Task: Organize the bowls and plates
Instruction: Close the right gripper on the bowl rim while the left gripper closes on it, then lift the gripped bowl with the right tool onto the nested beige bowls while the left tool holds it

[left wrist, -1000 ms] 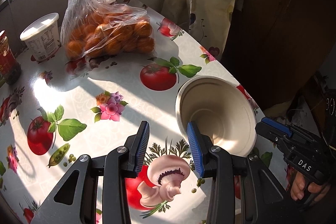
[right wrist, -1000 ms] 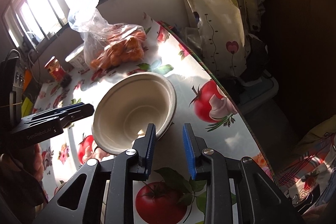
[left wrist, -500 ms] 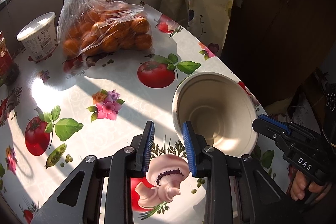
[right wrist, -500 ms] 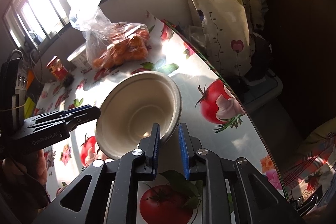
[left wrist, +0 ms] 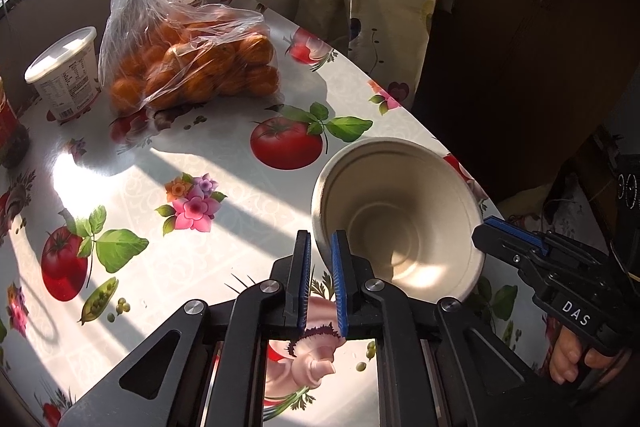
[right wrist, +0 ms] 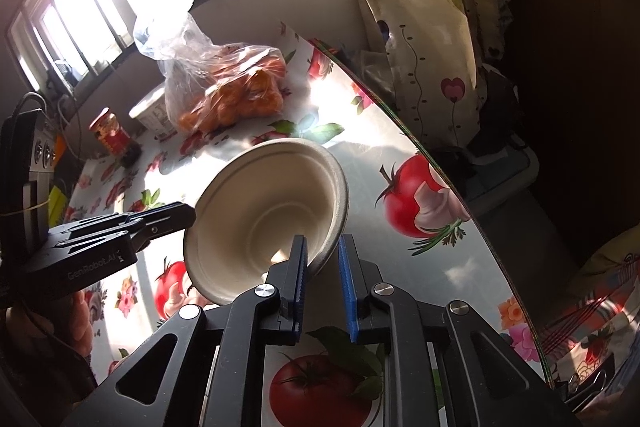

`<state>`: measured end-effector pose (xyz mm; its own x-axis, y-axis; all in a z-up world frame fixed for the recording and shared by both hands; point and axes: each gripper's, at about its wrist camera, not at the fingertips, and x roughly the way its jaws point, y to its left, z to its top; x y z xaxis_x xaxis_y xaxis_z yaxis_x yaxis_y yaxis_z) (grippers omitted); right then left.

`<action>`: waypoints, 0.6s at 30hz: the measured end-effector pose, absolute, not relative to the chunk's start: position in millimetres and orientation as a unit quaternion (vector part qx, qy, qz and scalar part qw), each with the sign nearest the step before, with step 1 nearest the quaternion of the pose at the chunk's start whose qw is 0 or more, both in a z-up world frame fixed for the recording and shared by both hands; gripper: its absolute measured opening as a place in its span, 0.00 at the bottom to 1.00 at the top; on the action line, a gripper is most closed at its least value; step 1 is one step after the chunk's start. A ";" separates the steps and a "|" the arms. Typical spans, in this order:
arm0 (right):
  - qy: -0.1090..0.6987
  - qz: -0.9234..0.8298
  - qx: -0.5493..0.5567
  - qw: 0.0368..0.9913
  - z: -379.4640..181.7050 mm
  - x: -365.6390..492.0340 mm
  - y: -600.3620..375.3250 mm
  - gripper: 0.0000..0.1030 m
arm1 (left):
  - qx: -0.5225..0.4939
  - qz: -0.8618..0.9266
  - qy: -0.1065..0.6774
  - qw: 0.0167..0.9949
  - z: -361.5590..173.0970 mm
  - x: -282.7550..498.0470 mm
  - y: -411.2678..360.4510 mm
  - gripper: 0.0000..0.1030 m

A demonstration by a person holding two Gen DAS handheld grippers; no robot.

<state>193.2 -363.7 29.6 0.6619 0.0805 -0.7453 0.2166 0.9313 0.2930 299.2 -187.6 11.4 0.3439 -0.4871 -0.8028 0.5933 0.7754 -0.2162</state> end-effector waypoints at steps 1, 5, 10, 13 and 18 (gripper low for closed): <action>0.410 -0.038 0.181 0.893 29.5 193.3 -364.3 0.15 | 0.053 -0.333 0.471 0.815 10.5 300.0 -187.4 0.11; 0.410 -0.037 0.187 0.892 28.2 192.6 -366.2 0.15 | 0.038 -0.338 0.481 0.808 6.5 302.9 -186.2 0.11; 0.409 -0.037 0.188 0.892 26.6 191.8 -367.9 0.15 | 0.046 -0.335 0.478 0.810 7.2 301.6 -188.1 0.11; 0.408 -0.037 0.187 0.893 26.8 190.9 -367.7 0.15 | 0.050 -0.331 0.477 0.813 7.5 301.4 -188.5 0.11; 0.408 -0.037 0.186 0.893 27.1 191.1 -367.4 0.15 | 0.048 -0.330 0.475 0.814 7.4 300.8 -188.2 0.10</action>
